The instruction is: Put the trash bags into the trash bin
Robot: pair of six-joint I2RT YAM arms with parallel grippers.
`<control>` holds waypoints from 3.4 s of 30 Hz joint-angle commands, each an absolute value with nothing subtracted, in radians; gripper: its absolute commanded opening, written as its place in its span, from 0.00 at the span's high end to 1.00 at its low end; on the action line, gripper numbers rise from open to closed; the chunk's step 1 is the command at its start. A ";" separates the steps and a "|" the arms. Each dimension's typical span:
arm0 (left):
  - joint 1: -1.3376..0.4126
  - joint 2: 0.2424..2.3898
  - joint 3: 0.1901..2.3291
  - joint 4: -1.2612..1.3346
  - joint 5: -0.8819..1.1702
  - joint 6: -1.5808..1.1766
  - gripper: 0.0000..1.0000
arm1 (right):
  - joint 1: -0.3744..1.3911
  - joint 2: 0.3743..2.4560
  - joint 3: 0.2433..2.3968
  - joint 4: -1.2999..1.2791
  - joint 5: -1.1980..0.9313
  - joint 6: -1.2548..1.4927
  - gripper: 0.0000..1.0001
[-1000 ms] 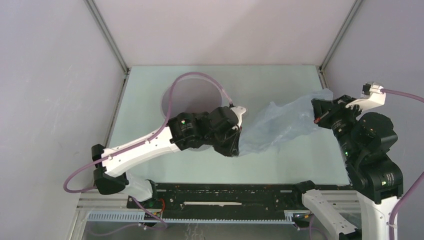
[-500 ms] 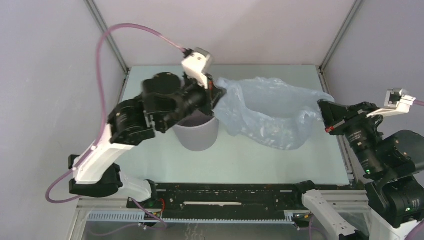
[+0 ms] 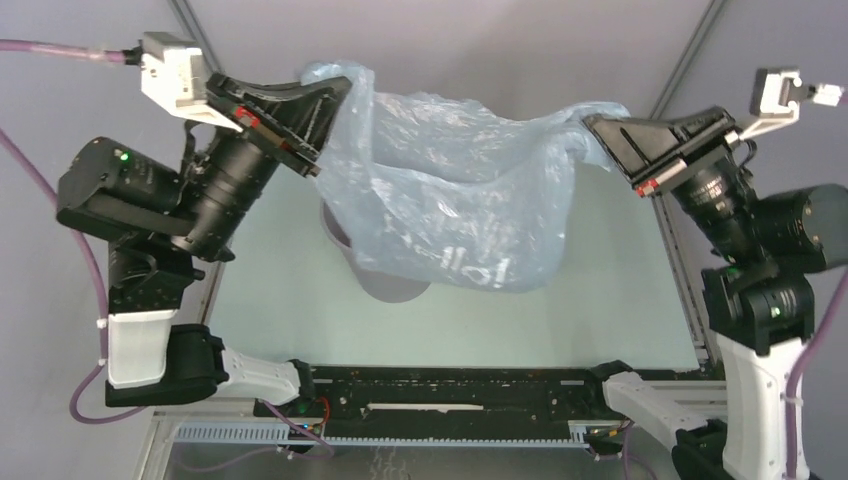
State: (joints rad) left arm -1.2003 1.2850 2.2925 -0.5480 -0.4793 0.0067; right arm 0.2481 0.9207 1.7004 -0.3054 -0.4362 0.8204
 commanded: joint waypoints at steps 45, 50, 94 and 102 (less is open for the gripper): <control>-0.938 1.406 2.252 -0.471 -0.410 -0.177 1.00 | 0.241 1.162 1.510 -0.221 -0.482 1.124 1.00; -0.848 1.338 2.165 -0.559 -0.406 -0.317 0.93 | 0.241 1.206 1.522 -0.200 -0.570 1.165 1.00; -0.353 1.140 1.278 -0.254 0.200 -1.123 0.55 | 0.261 1.253 1.541 -0.216 -0.497 1.214 1.00; -0.314 0.968 0.897 -0.048 0.084 -1.259 0.55 | 0.299 1.293 1.565 -0.225 -0.492 1.189 1.00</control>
